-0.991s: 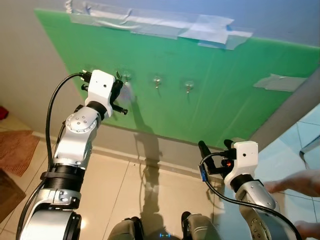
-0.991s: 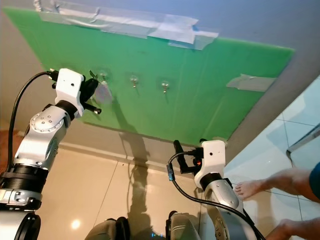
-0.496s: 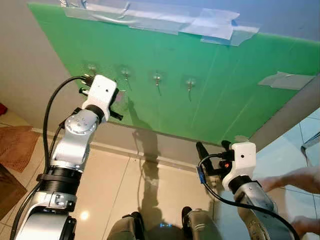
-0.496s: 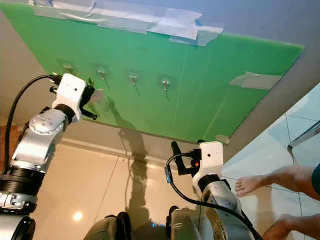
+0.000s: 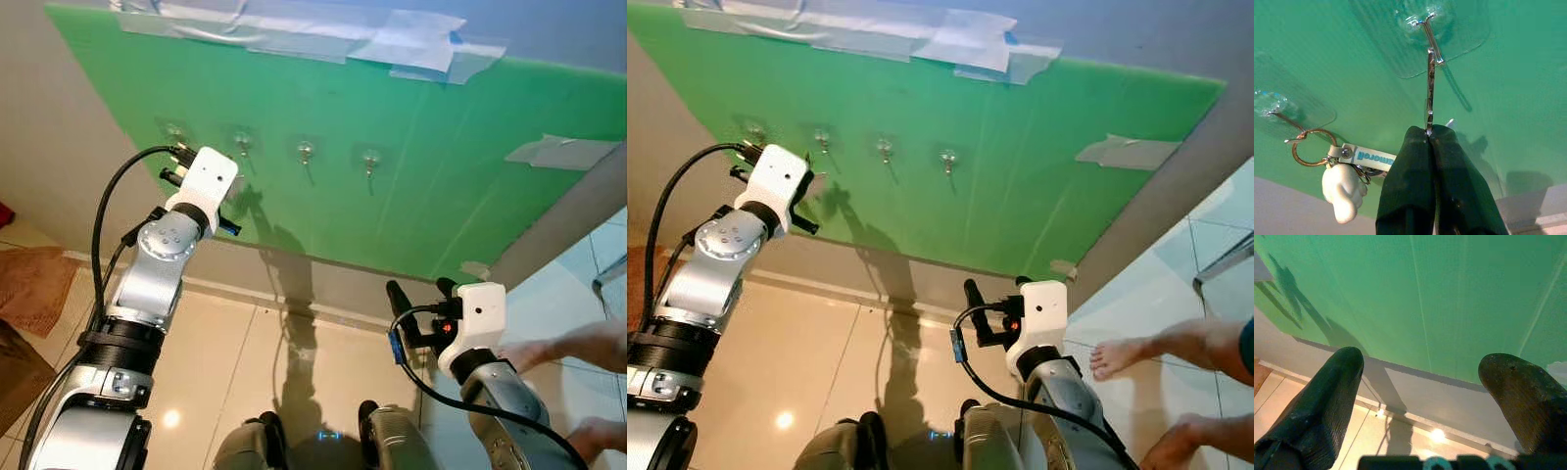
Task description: Hang keys on a hook
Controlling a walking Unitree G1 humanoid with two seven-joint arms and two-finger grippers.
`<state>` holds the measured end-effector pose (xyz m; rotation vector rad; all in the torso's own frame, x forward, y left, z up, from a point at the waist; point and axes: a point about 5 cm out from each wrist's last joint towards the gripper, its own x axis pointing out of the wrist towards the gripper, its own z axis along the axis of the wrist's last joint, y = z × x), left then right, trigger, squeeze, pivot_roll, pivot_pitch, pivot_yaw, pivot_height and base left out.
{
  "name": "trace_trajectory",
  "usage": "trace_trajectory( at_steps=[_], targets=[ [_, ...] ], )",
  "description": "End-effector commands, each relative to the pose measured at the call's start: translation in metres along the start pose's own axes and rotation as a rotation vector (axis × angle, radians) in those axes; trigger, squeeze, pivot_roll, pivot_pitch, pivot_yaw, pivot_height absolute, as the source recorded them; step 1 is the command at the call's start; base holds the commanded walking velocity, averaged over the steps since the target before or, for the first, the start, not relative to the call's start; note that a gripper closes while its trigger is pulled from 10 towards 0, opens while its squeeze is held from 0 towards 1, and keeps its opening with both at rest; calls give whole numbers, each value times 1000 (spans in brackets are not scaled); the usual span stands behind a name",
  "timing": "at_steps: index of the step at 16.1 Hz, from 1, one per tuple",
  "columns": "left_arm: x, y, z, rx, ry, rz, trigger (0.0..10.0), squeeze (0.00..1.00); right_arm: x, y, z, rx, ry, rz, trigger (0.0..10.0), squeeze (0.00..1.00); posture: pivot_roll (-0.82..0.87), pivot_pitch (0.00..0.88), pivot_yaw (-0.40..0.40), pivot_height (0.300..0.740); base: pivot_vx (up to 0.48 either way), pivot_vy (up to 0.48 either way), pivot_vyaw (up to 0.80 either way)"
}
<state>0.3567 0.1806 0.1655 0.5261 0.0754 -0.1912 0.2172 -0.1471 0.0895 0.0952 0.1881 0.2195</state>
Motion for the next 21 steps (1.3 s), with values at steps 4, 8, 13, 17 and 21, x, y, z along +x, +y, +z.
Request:
trace_trajectory(
  at_steps=[4,8,13,17,21],
  targets=[
    [6,8,5,74,-11,34,0,0,-5,1,0,0,8,-2,10000,0,-276,230,69,740,0,0,0],
    [9,10,7,102,-17,47,0,0,-7,1,-1,1,12,-6,10000,0,-282,228,73,740,0,0,0],
    [24,5,7,166,-7,30,0,0,-8,3,-1,-1,16,1,10000,4,-289,228,68,740,0,0,0],
    [34,2,11,204,-19,15,0,0,-10,3,-1,1,18,-6,10000,0,-303,236,70,740,0,0,0],
    [40,5,17,240,-34,20,0,0,-12,3,-1,4,16,-15,10000,0,-311,239,73,740,0,0,0]
  ],
)
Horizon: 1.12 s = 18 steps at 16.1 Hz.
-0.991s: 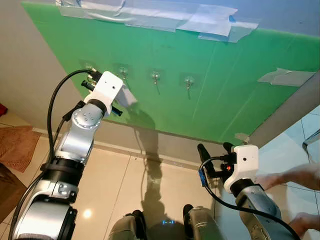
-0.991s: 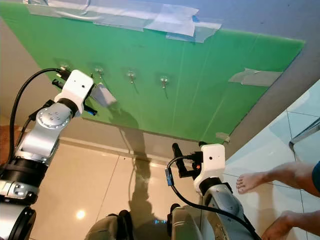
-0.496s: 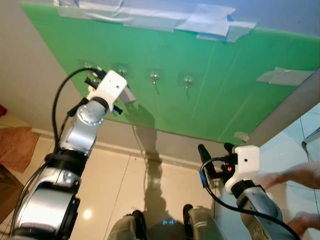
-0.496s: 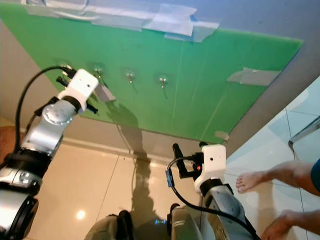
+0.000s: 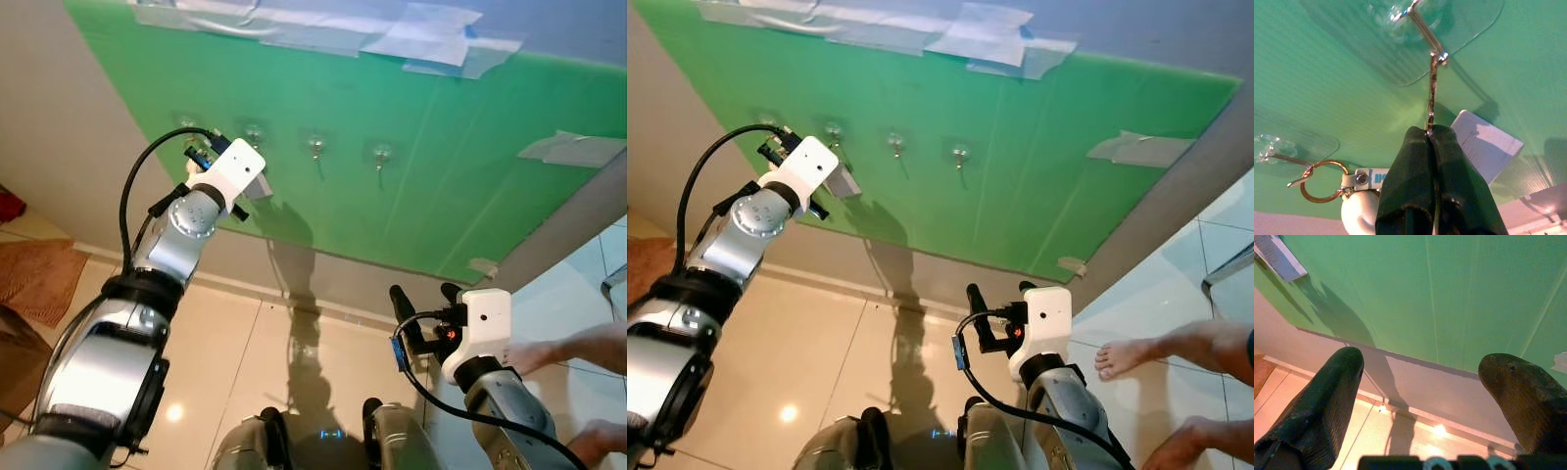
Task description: Hang keys on a hook
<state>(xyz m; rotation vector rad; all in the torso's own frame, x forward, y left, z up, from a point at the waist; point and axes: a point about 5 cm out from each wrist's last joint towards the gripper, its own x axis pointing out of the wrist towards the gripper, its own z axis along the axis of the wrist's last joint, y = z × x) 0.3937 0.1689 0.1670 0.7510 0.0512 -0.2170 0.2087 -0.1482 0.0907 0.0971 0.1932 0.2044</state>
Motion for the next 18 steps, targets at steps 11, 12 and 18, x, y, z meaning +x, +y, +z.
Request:
trace_trajectory(
  at_steps=[11,12,18],
  targets=[
    [17,6,42,193,-106,-10,0,0,-4,2,0,1,13,-8,10000,0,-324,243,72,740,0,0,0],
    [18,0,41,227,-102,-44,0,0,-4,3,0,3,13,-9,10000,0,-324,243,72,740,0,0,0],
    [16,-32,32,472,-113,-176,0,0,-4,3,-1,3,14,-9,10000,0,-327,242,71,740,0,0,0]
  ],
)
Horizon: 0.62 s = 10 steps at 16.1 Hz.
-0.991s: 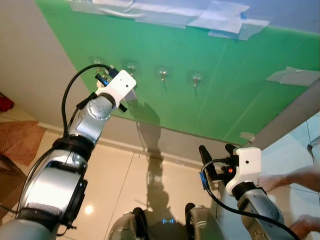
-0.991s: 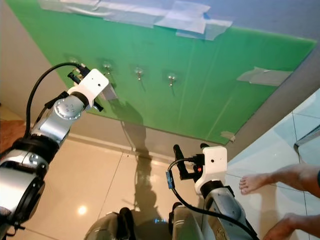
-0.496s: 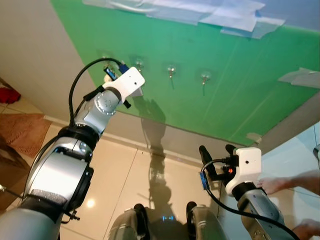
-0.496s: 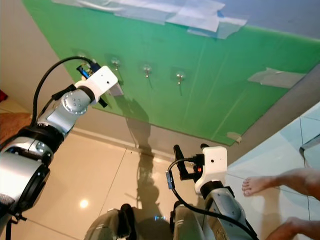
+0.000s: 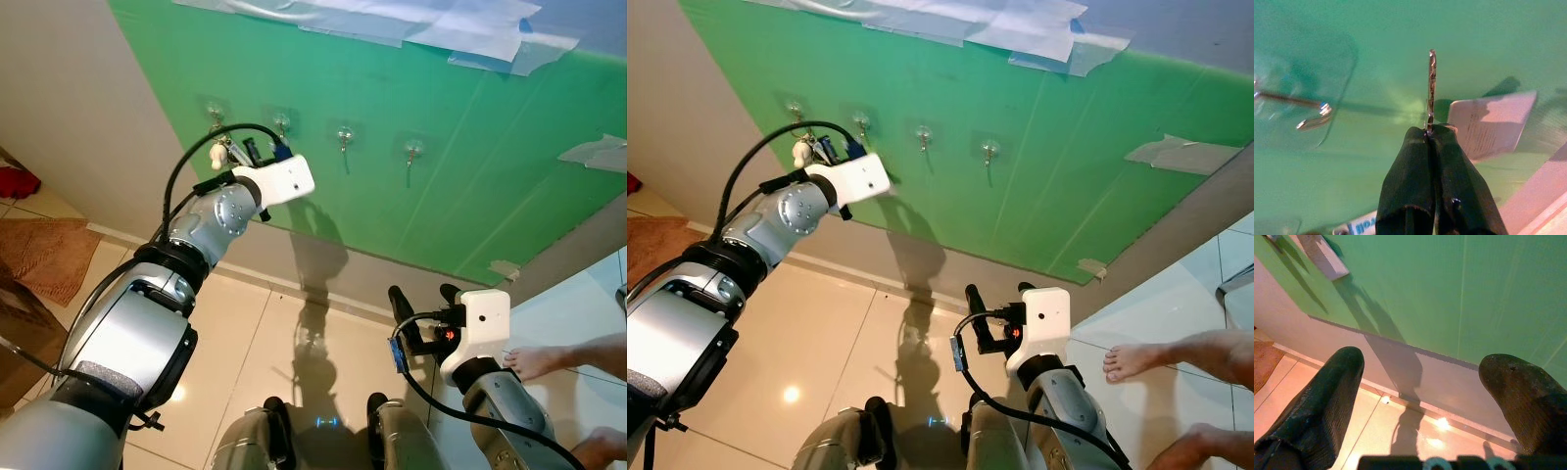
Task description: Hang keys on a hook
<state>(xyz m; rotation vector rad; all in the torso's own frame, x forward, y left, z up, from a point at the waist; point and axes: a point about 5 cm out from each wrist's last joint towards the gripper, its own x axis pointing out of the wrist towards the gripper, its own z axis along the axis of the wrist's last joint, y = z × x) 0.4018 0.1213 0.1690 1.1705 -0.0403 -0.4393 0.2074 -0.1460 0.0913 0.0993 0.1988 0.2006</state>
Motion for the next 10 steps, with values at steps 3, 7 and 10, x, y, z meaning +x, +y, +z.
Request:
trace_trajectory(
  at_steps=[3,7,10],
  targets=[
    [-1,3,-2,-12,-10,47,0,0,-4,0,0,-1,7,-7,10000,4,-329,242,72,740,0,0,0],
    [-6,15,-11,-430,0,213,0,0,-6,0,-1,1,9,-9,10000,4,-331,237,77,740,0,0,0],
    [-15,5,-30,-686,66,309,0,0,-6,0,-2,1,13,-7,10000,4,-326,232,77,740,0,0,0]
  ],
)
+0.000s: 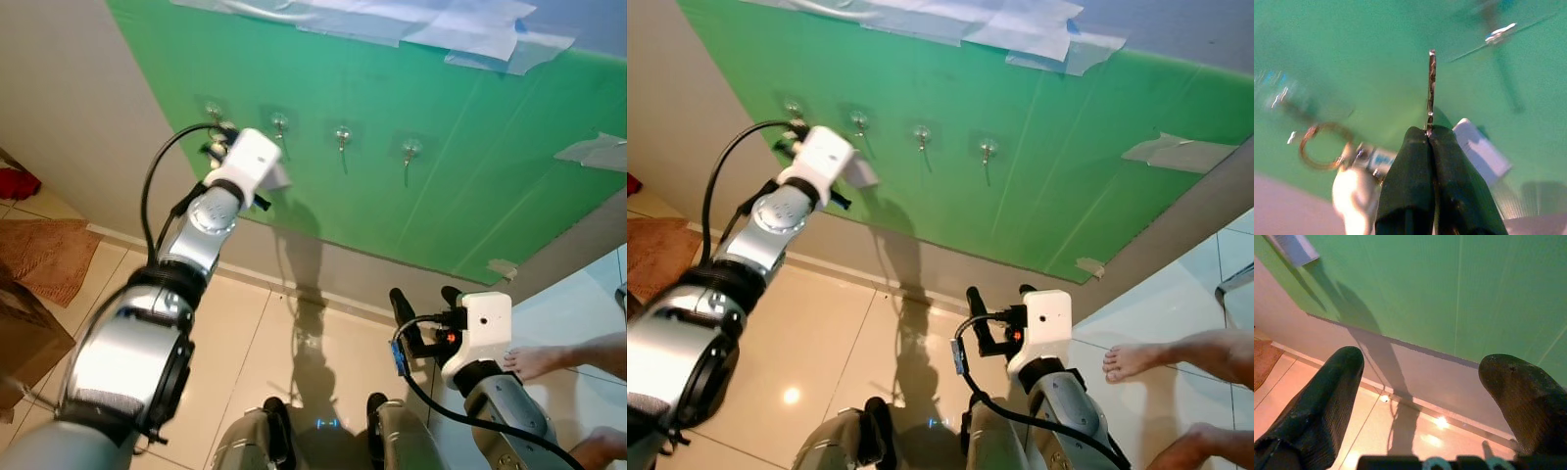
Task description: Hang keys on a hook
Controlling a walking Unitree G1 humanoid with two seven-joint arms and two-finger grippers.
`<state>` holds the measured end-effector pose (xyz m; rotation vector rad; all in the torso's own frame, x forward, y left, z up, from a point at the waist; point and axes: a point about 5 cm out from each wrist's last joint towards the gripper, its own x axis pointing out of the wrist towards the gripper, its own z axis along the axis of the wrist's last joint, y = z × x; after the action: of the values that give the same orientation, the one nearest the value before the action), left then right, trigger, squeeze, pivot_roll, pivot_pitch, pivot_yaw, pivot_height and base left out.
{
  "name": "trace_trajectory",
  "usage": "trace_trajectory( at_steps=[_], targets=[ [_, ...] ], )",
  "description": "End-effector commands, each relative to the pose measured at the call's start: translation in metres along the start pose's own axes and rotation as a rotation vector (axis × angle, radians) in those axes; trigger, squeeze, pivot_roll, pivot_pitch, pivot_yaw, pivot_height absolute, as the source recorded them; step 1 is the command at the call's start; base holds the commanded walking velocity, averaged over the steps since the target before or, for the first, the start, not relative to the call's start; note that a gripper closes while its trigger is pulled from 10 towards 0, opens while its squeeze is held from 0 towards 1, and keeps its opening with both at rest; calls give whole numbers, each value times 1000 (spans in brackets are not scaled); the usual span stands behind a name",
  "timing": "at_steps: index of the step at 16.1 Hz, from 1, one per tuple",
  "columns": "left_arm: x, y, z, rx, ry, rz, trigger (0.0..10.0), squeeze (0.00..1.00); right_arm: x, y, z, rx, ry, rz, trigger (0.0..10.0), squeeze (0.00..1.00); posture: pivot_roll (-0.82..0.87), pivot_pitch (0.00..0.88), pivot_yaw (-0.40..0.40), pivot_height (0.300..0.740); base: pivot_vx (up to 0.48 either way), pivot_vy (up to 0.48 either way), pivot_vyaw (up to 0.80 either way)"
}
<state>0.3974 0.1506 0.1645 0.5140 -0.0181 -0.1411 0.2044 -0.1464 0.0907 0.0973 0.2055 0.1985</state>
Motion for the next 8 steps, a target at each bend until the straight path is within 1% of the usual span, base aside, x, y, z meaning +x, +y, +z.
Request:
trace_trajectory(
  at_steps=[1,2,4,6,8],
  targets=[
    [-2,7,-5,-27,11,52,0,0,-2,1,-1,1,8,2,10000,4,-317,229,72,740,0,0,0],
    [-1,13,-1,10,-11,65,0,0,-1,1,0,-2,9,10,10000,0,-310,225,67,740,0,0,0],
    [1,17,10,62,-58,65,0,0,0,1,0,-4,9,14,10000,0,-307,223,65,740,0,0,0],
    [3,17,23,113,-109,53,0,0,1,2,1,-7,8,18,10000,0,-308,221,61,740,0,0,0],
    [6,16,29,139,-128,47,0,0,1,1,1,-8,7,18,10000,0,-313,222,61,740,0,0,0]
  ],
)
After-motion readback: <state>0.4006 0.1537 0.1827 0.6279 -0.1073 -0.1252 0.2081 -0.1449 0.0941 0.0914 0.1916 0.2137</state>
